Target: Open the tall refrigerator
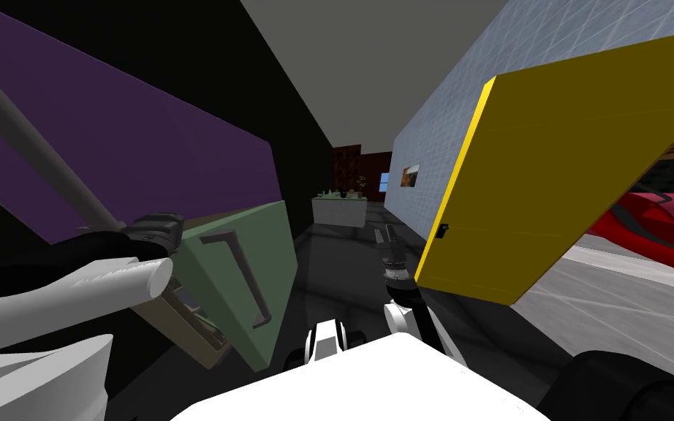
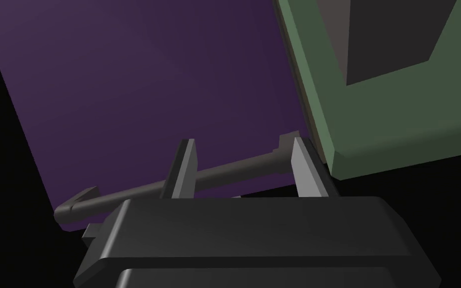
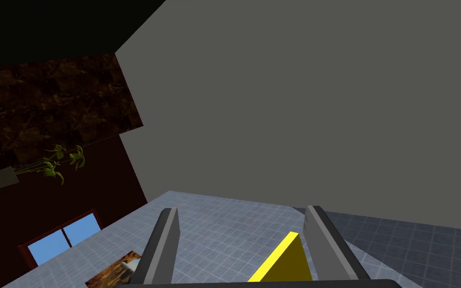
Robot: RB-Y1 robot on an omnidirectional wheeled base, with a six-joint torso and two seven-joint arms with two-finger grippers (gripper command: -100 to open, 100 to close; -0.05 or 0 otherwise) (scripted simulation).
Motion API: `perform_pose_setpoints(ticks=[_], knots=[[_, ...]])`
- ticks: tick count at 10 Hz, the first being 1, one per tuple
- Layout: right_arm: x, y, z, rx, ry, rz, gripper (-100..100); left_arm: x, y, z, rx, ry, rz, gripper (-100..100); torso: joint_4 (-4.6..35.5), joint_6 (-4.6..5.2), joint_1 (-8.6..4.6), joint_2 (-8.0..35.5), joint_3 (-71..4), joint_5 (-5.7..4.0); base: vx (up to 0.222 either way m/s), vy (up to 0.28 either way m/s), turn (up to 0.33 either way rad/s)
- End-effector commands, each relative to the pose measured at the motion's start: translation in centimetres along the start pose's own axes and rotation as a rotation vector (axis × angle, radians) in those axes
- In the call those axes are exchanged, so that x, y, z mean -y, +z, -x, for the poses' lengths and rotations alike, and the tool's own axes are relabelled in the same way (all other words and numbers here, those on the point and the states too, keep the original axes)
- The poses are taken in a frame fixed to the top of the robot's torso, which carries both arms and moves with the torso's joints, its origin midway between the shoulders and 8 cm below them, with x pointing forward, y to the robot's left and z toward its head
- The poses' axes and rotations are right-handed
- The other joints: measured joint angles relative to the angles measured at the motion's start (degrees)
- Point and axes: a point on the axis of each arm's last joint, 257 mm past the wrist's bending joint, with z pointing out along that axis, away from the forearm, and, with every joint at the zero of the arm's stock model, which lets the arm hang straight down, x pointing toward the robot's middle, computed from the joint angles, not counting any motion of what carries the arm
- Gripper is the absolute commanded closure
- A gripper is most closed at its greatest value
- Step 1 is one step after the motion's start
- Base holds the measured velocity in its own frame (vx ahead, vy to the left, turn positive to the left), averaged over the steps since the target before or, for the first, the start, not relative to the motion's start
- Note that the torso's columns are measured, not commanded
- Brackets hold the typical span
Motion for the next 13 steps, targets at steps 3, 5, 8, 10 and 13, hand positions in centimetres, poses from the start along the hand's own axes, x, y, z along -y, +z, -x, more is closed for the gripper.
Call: perform_pose_setpoints(ticks=[3, 5, 8, 10, 13], knots=[[0.0, 0.0, 0.0, 0.000, 0.000, 0.000, 0, -2.0, 0.6, 0.3, 0.000, 0.073, 0.084, -100, 0.00, 0.06, -0.09, 0.04, 0.04, 0.02, -0.016, 0.124, -0.027], [0.0, 0.0, 0.0, 0.000, 0.000, 0.000, 0, -1.9, 0.5, 1.2, 0.013, 0.109, 0.101, -100, 0.04, -0.01, -0.10, 0.15, 0.13, 0.04, -0.009, 0.143, -0.031], [0.0, 0.0, 0.0, 0.000, 0.000, 0.000, 0, -1.4, 0.0, 2.7, 0.037, 0.160, 0.115, -100, 0.20, -0.18, -0.10, 0.53, 0.41, 0.04, -0.013, 0.156, -0.044], [0.0, 0.0, 0.0, 0.000, 0.000, 0.000, 0, -1.0, -0.3, 3.2, 0.046, 0.176, 0.115, -100, 0.33, -0.31, -0.24, 0.85, 0.62, -0.02, -0.014, 0.120, -0.028], [0.0, 0.0, 0.0, 0.000, 0.000, 0.000, 0, 0.1, -1.2, 4.1, 0.064, 0.201, 0.101, -100, 0.45, -0.40, -0.40, 1.06, 0.76, -0.11, 0.003, 0.063, -0.019]])
